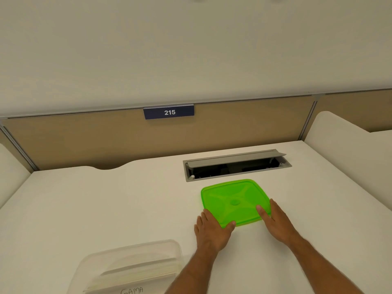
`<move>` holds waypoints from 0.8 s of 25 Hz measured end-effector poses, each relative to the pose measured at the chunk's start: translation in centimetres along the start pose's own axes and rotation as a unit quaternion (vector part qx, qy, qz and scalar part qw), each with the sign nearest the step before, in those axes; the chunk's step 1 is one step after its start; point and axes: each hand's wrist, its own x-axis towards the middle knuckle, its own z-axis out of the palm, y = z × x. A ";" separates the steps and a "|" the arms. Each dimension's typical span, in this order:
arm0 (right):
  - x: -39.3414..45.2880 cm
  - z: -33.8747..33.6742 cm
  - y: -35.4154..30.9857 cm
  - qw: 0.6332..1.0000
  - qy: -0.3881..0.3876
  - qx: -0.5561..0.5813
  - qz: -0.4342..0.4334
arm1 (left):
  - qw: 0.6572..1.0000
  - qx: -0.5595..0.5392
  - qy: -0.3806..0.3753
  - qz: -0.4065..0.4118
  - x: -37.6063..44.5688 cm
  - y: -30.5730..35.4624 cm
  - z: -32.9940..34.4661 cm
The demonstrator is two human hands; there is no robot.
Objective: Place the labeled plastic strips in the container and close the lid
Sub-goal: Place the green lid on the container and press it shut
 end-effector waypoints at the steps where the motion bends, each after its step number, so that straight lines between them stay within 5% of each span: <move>1: 0.1 0.1 -0.1 1.000 0.014 0.012 -0.006 | 1.000 0.003 -0.005 -0.001 0.0 0.1 0.1; 8: -0.7 -1.0 0.3 0.999 0.048 0.003 -0.022 | 0.999 0.040 -0.025 0.026 -0.6 0.1 -0.9; 15: -3.0 -2.9 -0.5 0.972 0.205 -0.086 -0.080 | 0.974 0.160 0.110 0.113 -1.3 -0.3 -4.9; 20: -3.9 -5.5 -1.3 0.961 0.220 0.007 -0.170 | 0.957 0.160 0.189 0.151 -1.2 -0.8 -8.3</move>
